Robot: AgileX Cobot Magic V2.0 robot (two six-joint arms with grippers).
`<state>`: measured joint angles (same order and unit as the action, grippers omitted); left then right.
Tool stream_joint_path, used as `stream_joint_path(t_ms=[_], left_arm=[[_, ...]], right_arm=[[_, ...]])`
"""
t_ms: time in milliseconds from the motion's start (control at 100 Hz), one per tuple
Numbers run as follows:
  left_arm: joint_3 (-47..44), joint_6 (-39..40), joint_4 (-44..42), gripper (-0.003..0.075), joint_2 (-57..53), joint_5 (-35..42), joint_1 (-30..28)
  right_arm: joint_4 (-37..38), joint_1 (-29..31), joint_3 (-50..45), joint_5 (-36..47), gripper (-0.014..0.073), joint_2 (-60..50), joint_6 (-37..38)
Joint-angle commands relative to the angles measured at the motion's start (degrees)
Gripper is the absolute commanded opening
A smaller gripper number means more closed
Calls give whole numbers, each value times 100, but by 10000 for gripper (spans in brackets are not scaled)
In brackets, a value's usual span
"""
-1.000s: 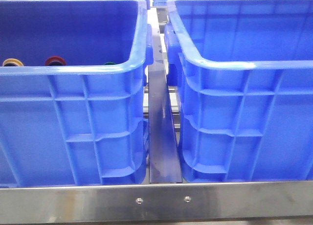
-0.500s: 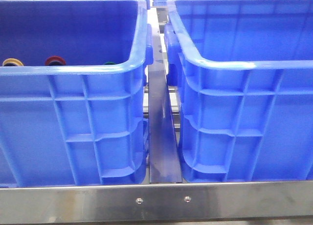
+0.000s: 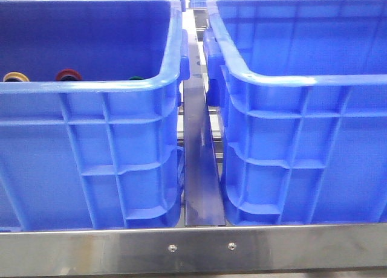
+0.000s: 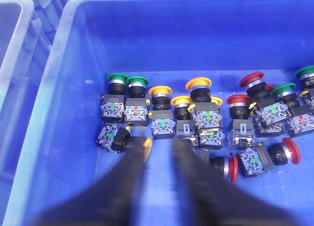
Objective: Pick red and yellow buttons and place in box
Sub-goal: 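Lower the left gripper onto a red-capped button and close it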
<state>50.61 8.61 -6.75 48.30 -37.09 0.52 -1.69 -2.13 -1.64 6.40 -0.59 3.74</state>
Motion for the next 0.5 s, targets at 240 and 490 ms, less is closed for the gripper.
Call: stream_joint_path(t_ms=[240,490], left_arm=[[202,-3,7,581,-11,407,-11],[201,-8,774,533,141,629,15]], right_arm=[[36,-18,91,490,-97,-116,-24],[36,-18,91,490,-97,-116,-24]])
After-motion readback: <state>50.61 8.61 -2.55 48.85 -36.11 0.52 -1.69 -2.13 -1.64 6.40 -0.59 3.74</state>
